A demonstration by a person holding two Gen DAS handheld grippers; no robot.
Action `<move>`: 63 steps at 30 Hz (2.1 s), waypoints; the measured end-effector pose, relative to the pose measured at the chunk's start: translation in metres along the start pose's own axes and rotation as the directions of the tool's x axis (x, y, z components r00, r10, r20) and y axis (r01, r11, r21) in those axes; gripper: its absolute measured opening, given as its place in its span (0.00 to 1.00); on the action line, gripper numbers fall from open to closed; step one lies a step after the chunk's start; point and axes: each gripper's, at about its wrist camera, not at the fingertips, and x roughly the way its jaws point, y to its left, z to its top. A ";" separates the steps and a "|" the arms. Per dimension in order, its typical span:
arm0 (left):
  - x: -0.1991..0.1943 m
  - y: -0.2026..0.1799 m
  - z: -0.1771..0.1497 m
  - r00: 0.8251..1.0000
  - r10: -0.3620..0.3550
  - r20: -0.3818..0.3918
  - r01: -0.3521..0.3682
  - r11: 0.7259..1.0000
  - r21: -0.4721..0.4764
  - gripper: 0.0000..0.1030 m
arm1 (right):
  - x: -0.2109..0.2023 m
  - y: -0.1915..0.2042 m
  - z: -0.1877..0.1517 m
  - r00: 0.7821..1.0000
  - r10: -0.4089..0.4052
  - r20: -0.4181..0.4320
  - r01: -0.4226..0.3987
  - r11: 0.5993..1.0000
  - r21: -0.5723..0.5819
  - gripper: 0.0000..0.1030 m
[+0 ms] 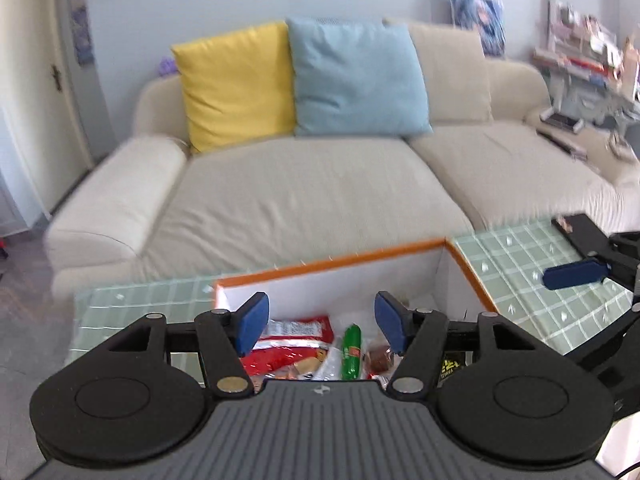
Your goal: Organize snacks
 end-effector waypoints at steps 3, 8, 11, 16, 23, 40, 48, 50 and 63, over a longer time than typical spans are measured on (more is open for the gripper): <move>-0.025 0.002 -0.007 0.999 0.017 0.040 -0.016 0.999 -0.030 0.70 | -0.025 0.008 -0.010 0.996 -0.053 0.077 0.053 0.999 -0.002 0.93; -0.058 -0.008 -0.030 0.987 0.103 0.124 -0.105 0.994 0.009 0.80 | -0.057 0.020 -0.039 0.975 -0.103 0.199 0.101 0.995 0.023 0.94; -0.070 -0.019 -0.045 0.974 0.171 0.150 -0.177 0.984 0.030 0.88 | -0.071 0.029 -0.058 0.958 -0.136 0.253 0.128 0.991 0.048 0.95; -0.082 -0.029 -0.072 0.973 0.186 0.134 -0.187 0.982 -0.007 0.88 | -0.087 0.042 -0.092 0.928 -0.193 0.318 0.164 0.980 0.117 0.95; -0.078 -0.022 -0.098 0.990 0.134 0.045 -0.126 0.982 -0.142 0.88 | -0.087 0.055 -0.118 0.919 -0.250 0.306 0.214 0.966 0.147 0.95; -0.082 -0.030 -0.126 0.988 0.155 -0.020 -0.156 0.980 -0.120 0.88 | -0.084 0.063 -0.135 0.937 -0.240 0.253 0.204 0.965 0.163 0.96; -0.084 -0.031 -0.125 0.987 0.162 -0.014 -0.162 0.981 -0.107 0.88 | -0.087 0.063 -0.135 0.933 -0.245 0.262 0.206 0.964 0.165 0.96; -0.085 -0.032 -0.124 0.987 0.162 -0.013 -0.163 0.981 -0.105 0.88 | -0.087 0.064 -0.136 0.933 -0.245 0.263 0.209 0.965 0.160 0.96; -0.085 -0.032 -0.122 0.987 0.163 -0.012 -0.163 0.981 -0.105 0.88 | -0.089 0.063 -0.138 0.931 -0.250 0.267 0.213 0.964 0.161 0.96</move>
